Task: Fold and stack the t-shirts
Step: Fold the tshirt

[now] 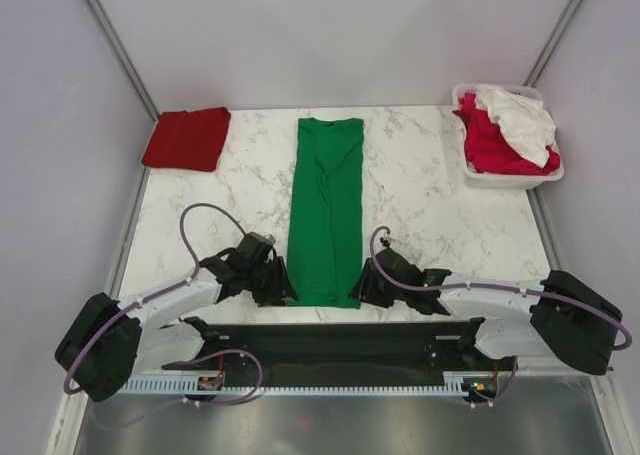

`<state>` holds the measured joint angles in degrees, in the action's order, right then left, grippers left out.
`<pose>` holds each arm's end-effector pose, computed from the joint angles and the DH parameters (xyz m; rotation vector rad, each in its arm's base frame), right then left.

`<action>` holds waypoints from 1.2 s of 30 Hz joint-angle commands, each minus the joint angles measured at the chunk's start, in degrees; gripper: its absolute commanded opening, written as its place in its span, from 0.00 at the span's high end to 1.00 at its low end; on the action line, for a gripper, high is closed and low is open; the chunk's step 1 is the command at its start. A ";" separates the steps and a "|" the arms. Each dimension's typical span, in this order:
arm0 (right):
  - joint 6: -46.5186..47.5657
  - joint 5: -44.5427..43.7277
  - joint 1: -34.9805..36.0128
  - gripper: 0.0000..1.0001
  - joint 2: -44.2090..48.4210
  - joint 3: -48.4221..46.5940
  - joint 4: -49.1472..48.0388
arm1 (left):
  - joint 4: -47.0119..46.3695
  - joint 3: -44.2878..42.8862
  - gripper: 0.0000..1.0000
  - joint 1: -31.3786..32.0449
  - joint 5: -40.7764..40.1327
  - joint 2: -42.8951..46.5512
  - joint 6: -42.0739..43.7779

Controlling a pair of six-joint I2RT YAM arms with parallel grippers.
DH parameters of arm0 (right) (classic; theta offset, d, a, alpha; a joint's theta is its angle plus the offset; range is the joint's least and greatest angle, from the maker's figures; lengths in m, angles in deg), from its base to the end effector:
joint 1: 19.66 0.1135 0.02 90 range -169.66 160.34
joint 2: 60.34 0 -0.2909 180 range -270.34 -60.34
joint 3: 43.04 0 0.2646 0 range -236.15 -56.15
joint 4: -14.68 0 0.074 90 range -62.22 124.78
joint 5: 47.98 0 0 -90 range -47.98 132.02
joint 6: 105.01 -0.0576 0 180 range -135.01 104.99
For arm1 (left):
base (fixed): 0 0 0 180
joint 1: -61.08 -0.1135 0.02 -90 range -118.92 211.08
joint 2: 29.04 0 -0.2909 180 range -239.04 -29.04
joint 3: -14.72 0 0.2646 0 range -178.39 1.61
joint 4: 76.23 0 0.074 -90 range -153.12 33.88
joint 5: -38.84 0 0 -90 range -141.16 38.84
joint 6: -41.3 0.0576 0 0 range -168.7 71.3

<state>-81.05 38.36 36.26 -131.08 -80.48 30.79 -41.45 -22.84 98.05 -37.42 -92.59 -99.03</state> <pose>0.1323 0.1891 0.1430 0.2628 2.6154 0.8092 0.1450 -0.1262 0.1446 -0.2415 2.8287 -0.7581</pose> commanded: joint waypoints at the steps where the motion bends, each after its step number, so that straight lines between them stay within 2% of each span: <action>1: -0.14 0.32 0.59 0.56 -1.24 1.31 0.16 | -2.51 1.33 0.52 0.64 -0.03 -0.44 -1.44; 2: 0.03 0.41 0.51 0.65 -1.33 1.48 -0.10 | -2.69 1.51 0.65 0.65 -0.03 -0.35 -1.44; 4: 0.21 0.58 0.59 0.73 -1.33 2.10 -0.98 | -2.86 1.77 0.74 0.65 -0.11 0.00 -1.53; 5: 0.65 0.67 0.59 0.80 -1.33 2.28 -1.16 | -2.86 1.77 0.85 0.65 -0.20 0.27 -1.44; 7: 1.09 0.67 0.59 0.86 -0.89 2.71 -1.42 | -2.86 1.77 0.92 0.73 -0.20 0.70 -1.44; 8: 1.26 0.76 0.51 0.92 -0.72 3.06 -1.60 | -2.78 1.77 0.98 0.73 -0.29 0.88 -1.44; 11: 1.35 0.76 0.51 1.00 0.60 3.59 -1.51 | -2.77 1.95 0.98 0.73 0.24 1.84 -1.70; 20: -0.49 1.55 0.86 1.00 9.21 6.14 3.58 | -1.20 5.99 0.98 1.61 1.73 10.72 -5.13; 25: -0.49 1.11 1.03 1.00 13.87 4.04 8.85 | 1.00 4.59 0.98 3.11 2.61 13.62 -6.36; 31: 2.67 -4.33 0.95 1.00 15.55 -5.09 17.20 | 10.65 -6.56 0.98 3.37 -0.63 13.37 -2.33; 36: 9.42 -6.53 -0.63 1.00 9.32 -15.46 21.16 | 16.11 -20.36 0.98 3.20 -5.29 4.15 3.21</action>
<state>-77.03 35.21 36.59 -118.73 -89.73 48.40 -29.60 -36.26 101.33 -39.02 -84.69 -100.64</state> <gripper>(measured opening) 0.011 0.034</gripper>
